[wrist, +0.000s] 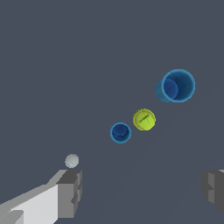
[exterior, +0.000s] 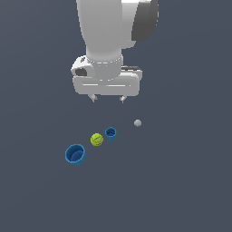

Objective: Pick up a designated object from a clutter of objects.

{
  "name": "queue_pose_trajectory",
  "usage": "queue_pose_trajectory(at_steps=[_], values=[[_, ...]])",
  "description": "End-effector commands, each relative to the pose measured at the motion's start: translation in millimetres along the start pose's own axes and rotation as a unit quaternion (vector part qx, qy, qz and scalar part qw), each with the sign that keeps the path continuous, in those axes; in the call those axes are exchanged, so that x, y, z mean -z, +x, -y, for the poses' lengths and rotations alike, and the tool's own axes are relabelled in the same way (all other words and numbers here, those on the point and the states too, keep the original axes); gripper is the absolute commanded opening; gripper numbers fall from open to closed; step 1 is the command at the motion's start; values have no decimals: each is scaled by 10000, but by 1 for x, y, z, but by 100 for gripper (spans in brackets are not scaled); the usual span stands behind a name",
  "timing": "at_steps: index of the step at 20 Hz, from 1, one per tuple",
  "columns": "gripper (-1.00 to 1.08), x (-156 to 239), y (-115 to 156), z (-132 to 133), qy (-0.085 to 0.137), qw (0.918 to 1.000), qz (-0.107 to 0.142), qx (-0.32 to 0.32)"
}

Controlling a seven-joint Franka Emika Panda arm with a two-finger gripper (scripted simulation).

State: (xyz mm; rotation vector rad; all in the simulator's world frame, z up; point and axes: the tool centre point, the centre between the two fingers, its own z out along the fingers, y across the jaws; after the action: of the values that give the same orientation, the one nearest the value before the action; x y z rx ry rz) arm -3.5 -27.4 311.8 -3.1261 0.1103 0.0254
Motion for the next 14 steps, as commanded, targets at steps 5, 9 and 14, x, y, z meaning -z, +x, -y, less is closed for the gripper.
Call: queue_pose_trajectory(at_steps=[5, 9, 14], values=[[100, 4, -2, -4, -12, 10000, 3, 22], [100, 11, -7, -9, -32, 10000, 8, 87], [100, 9, -6, -9, -28, 10000, 7, 58]])
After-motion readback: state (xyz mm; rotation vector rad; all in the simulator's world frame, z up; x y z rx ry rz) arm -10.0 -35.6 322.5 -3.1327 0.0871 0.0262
